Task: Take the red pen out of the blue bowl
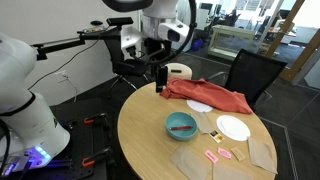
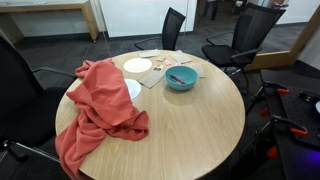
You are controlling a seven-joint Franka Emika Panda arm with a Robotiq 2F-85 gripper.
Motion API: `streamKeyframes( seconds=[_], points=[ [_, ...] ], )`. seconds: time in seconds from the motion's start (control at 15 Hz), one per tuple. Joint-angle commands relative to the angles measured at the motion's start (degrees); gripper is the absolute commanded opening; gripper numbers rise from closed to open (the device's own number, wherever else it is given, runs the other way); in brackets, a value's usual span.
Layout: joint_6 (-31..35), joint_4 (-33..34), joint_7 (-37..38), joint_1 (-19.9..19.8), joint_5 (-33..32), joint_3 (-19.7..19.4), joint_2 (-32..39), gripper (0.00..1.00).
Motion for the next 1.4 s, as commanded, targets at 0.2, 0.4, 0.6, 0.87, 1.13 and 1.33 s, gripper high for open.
streamKeyframes(
  seconds=[0.2,0.4,0.6,0.87,1.13,1.33],
  points=[
    [12.3,3.5,0.5,-0.8,-3.6,1.1,12.1,1.0],
    [19.9,3.8,1.4,-0.9,-5.0,1.4,17.3,1.0],
    [26.7,4.1,2.8,-0.8,-6.7,1.6,22.3,1.0],
    [31.4,5.9,5.2,-0.1,-9.9,1.7,28.3,1.0],
    [31.0,5.7,4.8,0.2,-9.7,1.6,29.4,1.0],
    [31.0,6.2,5.0,0.3,-9.8,1.6,30.5,1.0]
  ],
)
